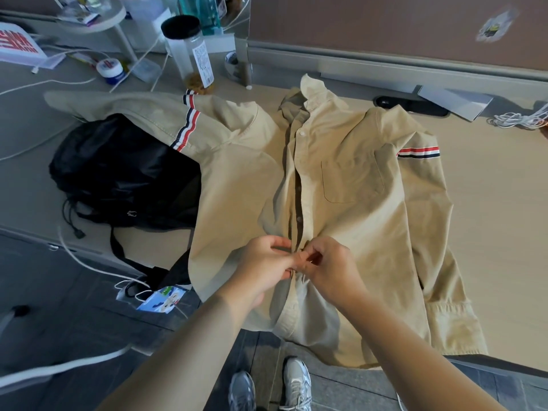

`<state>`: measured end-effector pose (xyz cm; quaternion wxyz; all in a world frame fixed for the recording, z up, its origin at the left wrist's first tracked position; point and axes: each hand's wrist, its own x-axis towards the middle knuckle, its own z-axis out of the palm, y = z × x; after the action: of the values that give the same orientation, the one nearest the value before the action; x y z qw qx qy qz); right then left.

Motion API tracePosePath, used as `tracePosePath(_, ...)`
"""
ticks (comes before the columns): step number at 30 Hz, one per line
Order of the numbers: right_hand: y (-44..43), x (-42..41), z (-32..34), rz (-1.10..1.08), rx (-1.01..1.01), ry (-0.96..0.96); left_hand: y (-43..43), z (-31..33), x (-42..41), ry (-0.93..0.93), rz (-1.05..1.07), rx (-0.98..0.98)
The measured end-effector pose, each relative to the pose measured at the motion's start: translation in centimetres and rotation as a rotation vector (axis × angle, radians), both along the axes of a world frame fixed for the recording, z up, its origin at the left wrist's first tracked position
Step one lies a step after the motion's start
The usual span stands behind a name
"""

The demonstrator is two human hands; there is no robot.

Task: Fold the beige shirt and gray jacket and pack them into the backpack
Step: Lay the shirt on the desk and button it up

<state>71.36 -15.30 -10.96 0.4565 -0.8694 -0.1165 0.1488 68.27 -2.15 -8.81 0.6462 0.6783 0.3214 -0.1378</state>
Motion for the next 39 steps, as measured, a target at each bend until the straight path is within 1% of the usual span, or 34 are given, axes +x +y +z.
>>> tracePosePath(3,-0.3,-0.2,-0.5,-0.09,0.231,0.223,-0.1,-0.2,-0.1,0.001,0.065,-0.04)
tracePosePath(5,-0.6,-0.3,-0.7,-0.139,0.347,0.335,0.0,-0.4,-0.3,-0.016,0.086,-0.061)
tracePosePath(7,-0.7,-0.5,-0.6,-0.168,0.398,0.373,0.1,-0.4,-0.5,-0.039,0.076,-0.034)
tracePosePath(11,-0.5,-0.6,-0.2,-0.198,0.44,0.408,0.1,-0.4,-0.7,-0.072,0.008,0.091)
tracePosePath(16,-0.6,-0.6,-0.1,-0.211,0.447,0.422,0.1,-0.2,-0.7,-0.1,-0.03,0.093)
tracePosePath(19,-0.6,-0.8,-0.1,-0.222,0.404,0.393,0.1,0.0,-0.8,-0.103,-0.026,0.097)
tracePosePath(24,-0.4,-1.1,-0.2,-0.215,0.281,0.264,-0.1,-0.1,-0.8,-0.102,-0.08,0.223)
tracePosePath(27,-0.3,-1.0,-0.1,-0.217,0.255,0.234,-0.2,-0.1,-0.8,-0.109,-0.105,0.268)
tracePosePath(32,-0.1,-1.0,-0.2,-0.216,0.2,0.164,-0.2,0.0,-1.0,-0.119,-0.079,0.252)
tracePosePath(36,0.2,-1.0,-0.5,-0.179,0.111,0.033,-0.3,-0.1,-1.1,-0.133,-0.043,0.25)
tracePosePath(39,0.3,-1.1,-0.7,-0.166,0.094,-0.037,-0.1,-0.1,-0.8,-0.131,-0.038,0.241)
